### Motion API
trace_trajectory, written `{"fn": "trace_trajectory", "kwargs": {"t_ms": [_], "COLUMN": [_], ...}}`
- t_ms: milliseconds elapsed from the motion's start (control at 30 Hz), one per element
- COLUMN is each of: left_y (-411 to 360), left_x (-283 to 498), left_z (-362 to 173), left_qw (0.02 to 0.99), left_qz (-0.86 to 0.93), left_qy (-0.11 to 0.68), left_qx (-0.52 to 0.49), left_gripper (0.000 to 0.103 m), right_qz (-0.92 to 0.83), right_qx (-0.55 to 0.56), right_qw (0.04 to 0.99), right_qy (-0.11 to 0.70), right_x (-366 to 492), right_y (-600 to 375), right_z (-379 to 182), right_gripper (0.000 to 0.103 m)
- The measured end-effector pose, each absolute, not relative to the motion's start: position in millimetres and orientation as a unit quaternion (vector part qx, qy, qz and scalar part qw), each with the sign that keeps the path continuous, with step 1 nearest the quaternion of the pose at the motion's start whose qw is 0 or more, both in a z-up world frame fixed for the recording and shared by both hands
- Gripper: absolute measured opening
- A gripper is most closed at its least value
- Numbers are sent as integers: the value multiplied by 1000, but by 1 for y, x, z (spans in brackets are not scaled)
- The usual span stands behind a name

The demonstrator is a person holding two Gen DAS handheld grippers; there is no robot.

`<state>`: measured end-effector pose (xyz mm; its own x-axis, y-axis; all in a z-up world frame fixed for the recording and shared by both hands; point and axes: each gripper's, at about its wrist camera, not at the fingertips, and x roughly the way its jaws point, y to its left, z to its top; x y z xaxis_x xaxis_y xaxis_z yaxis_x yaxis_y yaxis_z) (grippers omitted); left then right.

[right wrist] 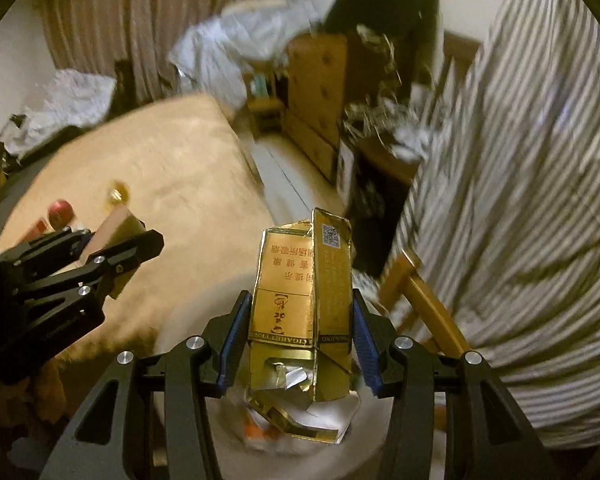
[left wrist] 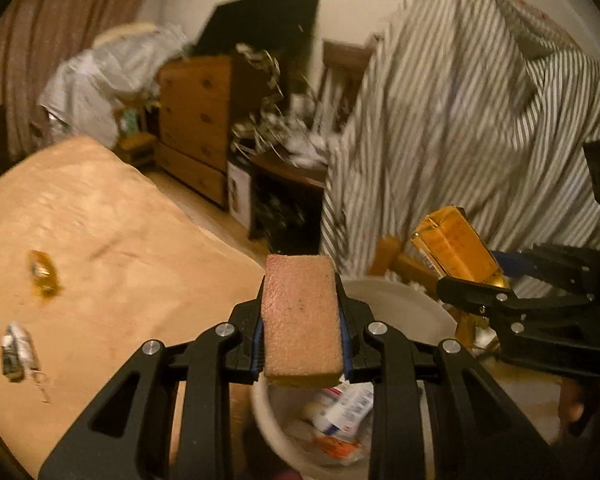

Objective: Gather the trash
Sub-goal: 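Open both tools to drop the sponge and gold pack into the bucket, then move both tools back over the black tissue packet and white cloth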

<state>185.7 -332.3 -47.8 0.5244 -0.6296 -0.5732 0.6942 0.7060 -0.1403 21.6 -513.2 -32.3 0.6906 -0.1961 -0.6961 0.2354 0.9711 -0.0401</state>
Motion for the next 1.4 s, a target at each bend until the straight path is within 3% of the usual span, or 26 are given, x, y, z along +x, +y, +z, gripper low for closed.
{"fn": "trace_trajectory", "kwargs": {"t_ms": [300,700,733,767,800,833,1200,1400], "left_y": [-361,-363,-364,-362,-361,-358,-350,-318], "left_x": [190,195,196,197,197,197,196,196], "left_z": [-85,-82,-82,-82,-83,-82,-81,-74], "left_qw": [854,855,856,859,861,867,870,881], "left_qz": [-379,-373,-371,-366,-364,-357,-351,-333], "left_qy": [346,349,348,347,345,339,336,327], "left_qx": [86,88,89,90,87,83,86,79], "left_gripper": [26,26,30,54,67,75,75,75], "right_qz": [-116,-108,-110,-111,-113,-117,-114,-99], "right_qx": [49,48,47,47,49,54,66,41], "right_qw": [901,901,901,901,903,905,911,937], "right_qy": [415,417,417,416,412,405,392,332], "right_x": [32,47,46,46,43,41,34,22], "right_y": [-527,-506,-505,-506,-506,-508,-503,-464], "right_z": [-61,-65,-65,-64,-64,-62,-59,-28], "right_gripper": [50,50,51,58,68,68,68,72]}}
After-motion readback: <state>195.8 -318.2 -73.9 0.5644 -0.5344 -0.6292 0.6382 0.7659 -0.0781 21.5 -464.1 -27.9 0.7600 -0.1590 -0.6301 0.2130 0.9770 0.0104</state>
